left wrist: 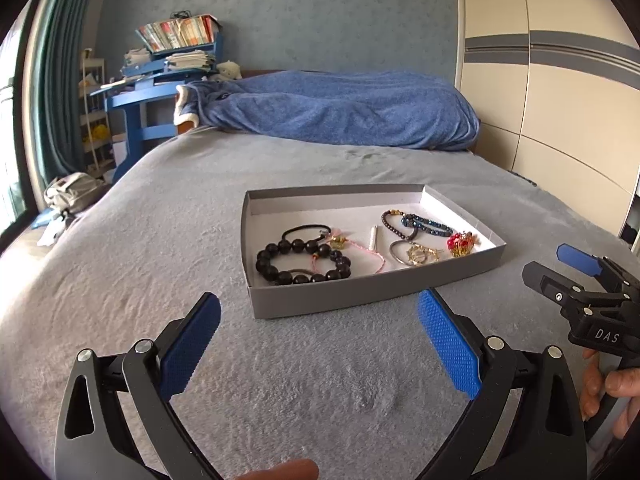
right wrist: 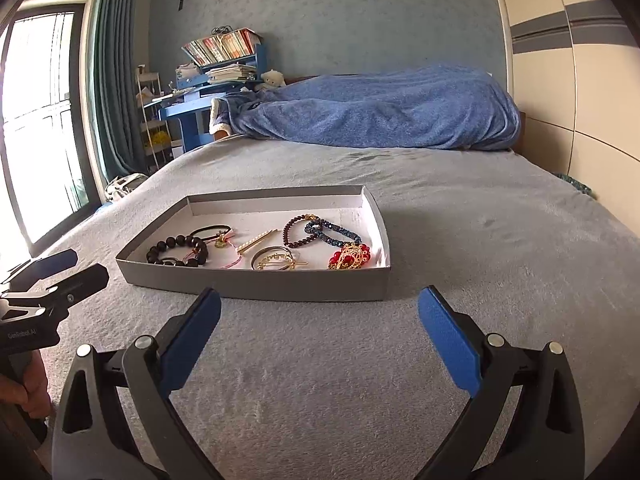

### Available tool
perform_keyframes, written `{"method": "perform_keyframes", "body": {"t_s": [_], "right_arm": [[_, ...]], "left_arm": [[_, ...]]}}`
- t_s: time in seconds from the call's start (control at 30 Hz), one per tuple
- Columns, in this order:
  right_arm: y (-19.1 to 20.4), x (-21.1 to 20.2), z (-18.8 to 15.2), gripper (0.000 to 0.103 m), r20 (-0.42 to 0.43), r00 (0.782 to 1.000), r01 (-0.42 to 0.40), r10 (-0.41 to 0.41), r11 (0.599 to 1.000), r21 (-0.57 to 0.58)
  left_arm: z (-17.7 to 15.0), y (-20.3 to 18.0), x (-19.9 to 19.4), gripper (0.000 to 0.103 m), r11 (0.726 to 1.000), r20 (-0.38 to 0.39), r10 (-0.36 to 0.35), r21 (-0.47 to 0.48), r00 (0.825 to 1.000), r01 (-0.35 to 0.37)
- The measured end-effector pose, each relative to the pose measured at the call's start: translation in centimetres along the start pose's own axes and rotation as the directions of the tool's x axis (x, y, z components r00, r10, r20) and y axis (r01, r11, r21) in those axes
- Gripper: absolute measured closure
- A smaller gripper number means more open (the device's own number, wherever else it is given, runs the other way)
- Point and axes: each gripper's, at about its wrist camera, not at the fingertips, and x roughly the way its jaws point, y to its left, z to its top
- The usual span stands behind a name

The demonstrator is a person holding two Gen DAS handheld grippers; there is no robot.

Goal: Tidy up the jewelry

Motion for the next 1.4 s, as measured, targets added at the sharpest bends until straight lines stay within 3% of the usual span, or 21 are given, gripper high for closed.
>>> {"method": "perform_keyframes", "body": {"t_s": [1.4], "right_arm": [[0.22, -0.58, 0.02, 0.005, 0.021, 1.0, -0.005, 0.006, 1.0, -0.014]], "left_arm": [[-0.06, -0.68, -0.14, 0.005, 1.0, 0.009, 0.001, 0.029, 1.0, -0.001]]}}
